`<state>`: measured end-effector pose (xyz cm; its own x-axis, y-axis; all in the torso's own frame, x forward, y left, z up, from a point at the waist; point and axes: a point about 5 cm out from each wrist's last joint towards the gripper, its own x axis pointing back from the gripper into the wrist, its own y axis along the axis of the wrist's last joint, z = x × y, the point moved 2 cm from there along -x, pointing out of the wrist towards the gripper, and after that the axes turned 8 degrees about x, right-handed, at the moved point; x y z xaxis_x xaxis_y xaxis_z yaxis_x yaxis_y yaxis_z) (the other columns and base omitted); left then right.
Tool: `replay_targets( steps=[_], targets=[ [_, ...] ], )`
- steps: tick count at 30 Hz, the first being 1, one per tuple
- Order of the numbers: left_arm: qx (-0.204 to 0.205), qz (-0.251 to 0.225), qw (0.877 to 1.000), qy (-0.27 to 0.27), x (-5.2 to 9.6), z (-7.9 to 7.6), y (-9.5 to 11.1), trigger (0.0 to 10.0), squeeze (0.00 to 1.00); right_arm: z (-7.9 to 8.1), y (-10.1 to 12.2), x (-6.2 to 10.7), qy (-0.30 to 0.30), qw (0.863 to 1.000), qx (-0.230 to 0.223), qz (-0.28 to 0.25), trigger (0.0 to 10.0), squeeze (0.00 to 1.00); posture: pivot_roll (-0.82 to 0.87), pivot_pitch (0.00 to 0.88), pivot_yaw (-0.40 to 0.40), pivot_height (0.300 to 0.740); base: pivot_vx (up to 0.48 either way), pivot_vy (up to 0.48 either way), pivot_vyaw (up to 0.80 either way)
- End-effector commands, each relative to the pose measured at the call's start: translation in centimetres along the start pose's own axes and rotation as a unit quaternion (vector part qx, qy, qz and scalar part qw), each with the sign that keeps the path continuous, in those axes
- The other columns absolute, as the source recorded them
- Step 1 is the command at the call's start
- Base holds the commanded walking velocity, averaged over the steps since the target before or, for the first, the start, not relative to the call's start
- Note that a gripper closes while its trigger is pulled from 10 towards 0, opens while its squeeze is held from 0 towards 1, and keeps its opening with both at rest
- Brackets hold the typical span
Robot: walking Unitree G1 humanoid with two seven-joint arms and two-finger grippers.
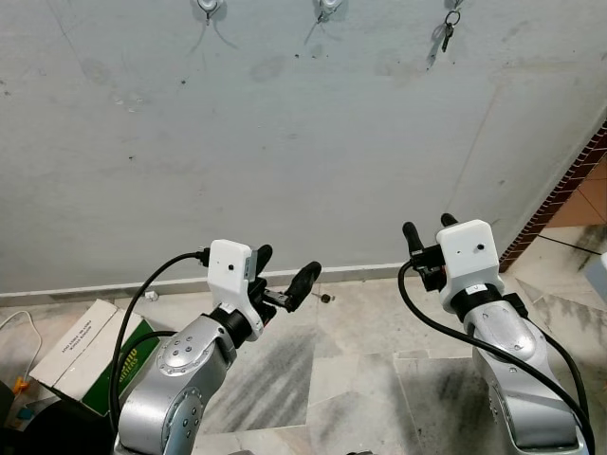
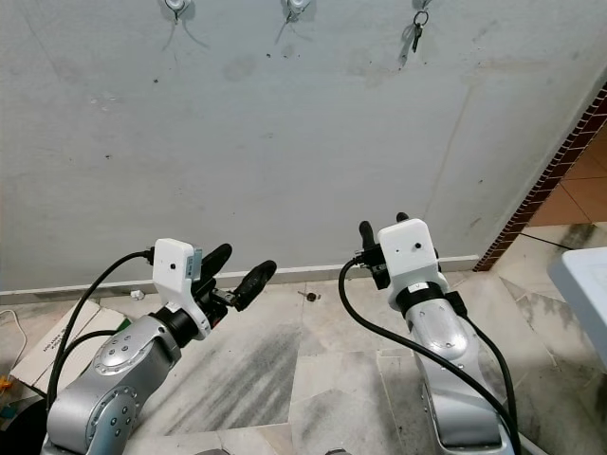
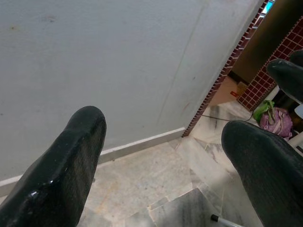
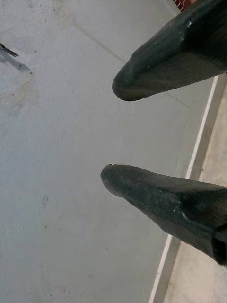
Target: Hang keys on a hook
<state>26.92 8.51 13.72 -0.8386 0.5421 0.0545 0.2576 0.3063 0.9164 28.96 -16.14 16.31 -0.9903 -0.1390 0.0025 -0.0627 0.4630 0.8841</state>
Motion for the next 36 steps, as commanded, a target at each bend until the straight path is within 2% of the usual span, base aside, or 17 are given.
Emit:
replay_targets(
  steps=[1, 5, 12, 36],
  targets=[
    [0.003, -0.003, 1.0, 0.006, 0.18, 0.25, 0.11, 10.0, 0.0, 0.13, -0.04, -0.14, 0.003, 1.0, 0.002, 0.004, 10.0, 0.0, -0.08, 0.102, 0.048, 0.74, 0.0, 0.0, -0.77],
    [0.004, -0.005, 1.0, 0.008, 0.2, 0.3, 0.15, 10.0, 0.0, 0.16, -0.05, -0.14, 0.004, 1.0, 0.001, 0.004, 10.0, 0.0, -0.07, 0.098, 0.048, 0.74, 0.0, 0.0, -0.77],
    [0.01, -0.007, 1.0, 0.012, 0.18, 0.35, 0.21, 10.0, 0.0, 0.27, 0.24, -0.14, 0.007, 1.0, -0.001, -0.007, 10.0, 0.0, -0.07, 0.097, 0.046, 0.74, 0.0, 0.119, 0.0],
    [0.009, 0.002, 1.0, 0.009, 0.08, 0.31, 0.1, 10.0, 0.0, 0.02, 0.16, -0.24, 0.004, 1.0, 0.001, -0.003, 10.0, 0.0, -0.07, 0.109, 0.044, 0.74, 0.0, 0.48, 0.0]
  ],
)
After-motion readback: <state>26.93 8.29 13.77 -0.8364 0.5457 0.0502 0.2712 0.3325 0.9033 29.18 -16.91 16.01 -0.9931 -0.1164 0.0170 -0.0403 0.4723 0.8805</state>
